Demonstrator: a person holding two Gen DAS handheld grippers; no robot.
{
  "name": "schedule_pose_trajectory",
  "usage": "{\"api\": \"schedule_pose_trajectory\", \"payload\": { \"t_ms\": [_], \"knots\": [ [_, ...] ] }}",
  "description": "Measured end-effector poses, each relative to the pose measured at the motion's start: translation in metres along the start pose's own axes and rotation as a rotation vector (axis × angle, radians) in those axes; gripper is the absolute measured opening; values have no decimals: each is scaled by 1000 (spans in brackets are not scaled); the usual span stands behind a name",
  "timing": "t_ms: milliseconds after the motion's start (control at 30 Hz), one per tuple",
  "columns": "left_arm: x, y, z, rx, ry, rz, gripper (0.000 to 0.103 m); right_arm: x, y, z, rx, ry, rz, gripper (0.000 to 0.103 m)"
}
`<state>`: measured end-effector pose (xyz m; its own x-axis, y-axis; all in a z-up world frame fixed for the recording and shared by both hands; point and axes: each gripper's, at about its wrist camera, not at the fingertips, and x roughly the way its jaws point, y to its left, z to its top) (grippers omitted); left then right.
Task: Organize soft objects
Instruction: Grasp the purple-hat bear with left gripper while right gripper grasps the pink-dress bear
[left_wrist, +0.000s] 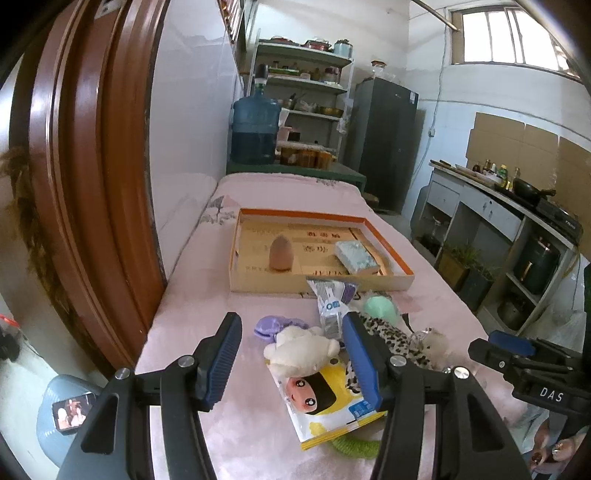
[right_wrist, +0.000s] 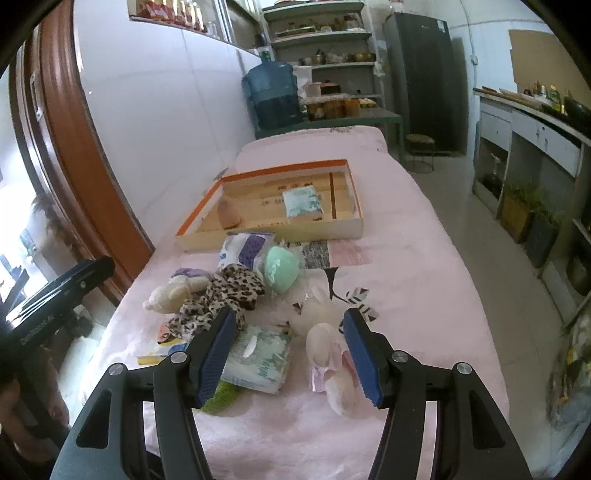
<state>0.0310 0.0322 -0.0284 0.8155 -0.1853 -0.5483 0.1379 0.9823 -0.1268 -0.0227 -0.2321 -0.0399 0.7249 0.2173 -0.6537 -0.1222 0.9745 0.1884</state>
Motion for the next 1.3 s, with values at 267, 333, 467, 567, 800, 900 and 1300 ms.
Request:
{"api": "schedule_pose_trajectory", "payload": {
  "t_ms": [267, 333, 467, 567, 800, 900, 1300],
  "knots": [
    [18, 1, -10, -28, 58, -29, 57, 14, -7, -6, 19, 31, 4, 62],
    [22, 1, -10, -34, 65, -35, 57, 16, -8, -6, 24, 38, 6, 62],
    [28, 0, -8, -28, 83, -36, 57, 21, -11, -4, 32, 52, 10, 62],
    [34, -2, -5, -22, 98, -46, 57, 24, -12, -2, 31, 64, 9, 62],
    [48, -4, -3, -2, 119, -40, 57, 38, -16, -4, 6, 103, -4, 68],
    [58, -3, -4, -5, 139, -40, 57, 45, -21, -5, 11, 127, -6, 69],
    [94, 3, -15, -17, 223, -61, 47, 77, -26, -6, 9, 196, -26, 71]
  ]
}}
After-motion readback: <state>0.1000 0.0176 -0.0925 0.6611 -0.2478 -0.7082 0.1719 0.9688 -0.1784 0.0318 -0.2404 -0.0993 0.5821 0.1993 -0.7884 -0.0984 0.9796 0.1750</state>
